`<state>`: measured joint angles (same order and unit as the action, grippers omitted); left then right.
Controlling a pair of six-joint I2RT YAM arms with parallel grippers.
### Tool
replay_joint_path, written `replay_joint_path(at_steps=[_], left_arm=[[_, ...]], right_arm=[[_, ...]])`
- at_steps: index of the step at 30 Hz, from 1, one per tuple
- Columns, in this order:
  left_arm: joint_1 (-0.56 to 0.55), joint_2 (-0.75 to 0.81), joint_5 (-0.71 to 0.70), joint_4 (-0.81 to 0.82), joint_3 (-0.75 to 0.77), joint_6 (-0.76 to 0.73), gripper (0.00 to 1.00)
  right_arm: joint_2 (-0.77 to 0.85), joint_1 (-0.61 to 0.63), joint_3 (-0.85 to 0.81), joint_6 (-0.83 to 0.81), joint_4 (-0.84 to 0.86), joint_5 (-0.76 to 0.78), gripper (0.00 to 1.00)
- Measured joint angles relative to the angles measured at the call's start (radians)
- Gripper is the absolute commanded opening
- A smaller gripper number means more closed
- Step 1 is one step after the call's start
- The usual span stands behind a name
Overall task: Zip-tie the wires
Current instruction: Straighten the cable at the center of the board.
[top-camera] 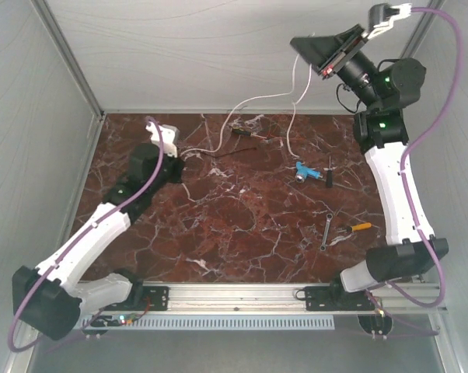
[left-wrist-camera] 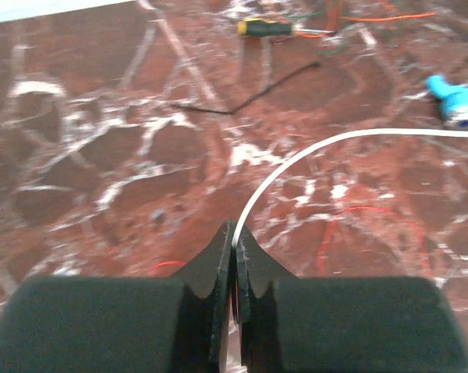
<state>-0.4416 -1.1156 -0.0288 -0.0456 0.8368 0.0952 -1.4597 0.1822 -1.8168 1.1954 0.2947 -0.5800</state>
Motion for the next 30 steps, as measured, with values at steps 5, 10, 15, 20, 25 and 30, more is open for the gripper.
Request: replay_joint_path(at_steps=[5,10,15,20,25,30], left_arm=[[0.113,0.07,-0.07,-0.153,0.053,-0.111,0.0],[0.171,0.082,-0.16,-0.201,0.066,-0.204,0.0],[0.203,0.068,-0.251,-0.216,0.066,-0.261,0.0],[0.225,0.055,-0.311,-0.215,0.048,-0.29,0.0],[0.226,0.053,-0.352,-0.213,0.012,-0.314,0.0],[0.226,0.064,-0.372,-0.188,-0.052,-0.344,0.0]], right_arm=[[-0.034,-0.039,0.135,0.127,0.002,-0.288,0.0],[-0.012,-0.033,0.259,-0.008,-0.179,-0.435,0.0],[0.089,0.001,0.31,-0.318,-0.515,-0.439,0.0],[0.216,0.043,0.43,-0.537,-0.75,-0.418,0.0],[0.278,0.065,0.606,-0.661,-0.941,-0.349,0.0],[0.308,0.097,0.689,-0.736,-1.099,-0.28,0.0]])
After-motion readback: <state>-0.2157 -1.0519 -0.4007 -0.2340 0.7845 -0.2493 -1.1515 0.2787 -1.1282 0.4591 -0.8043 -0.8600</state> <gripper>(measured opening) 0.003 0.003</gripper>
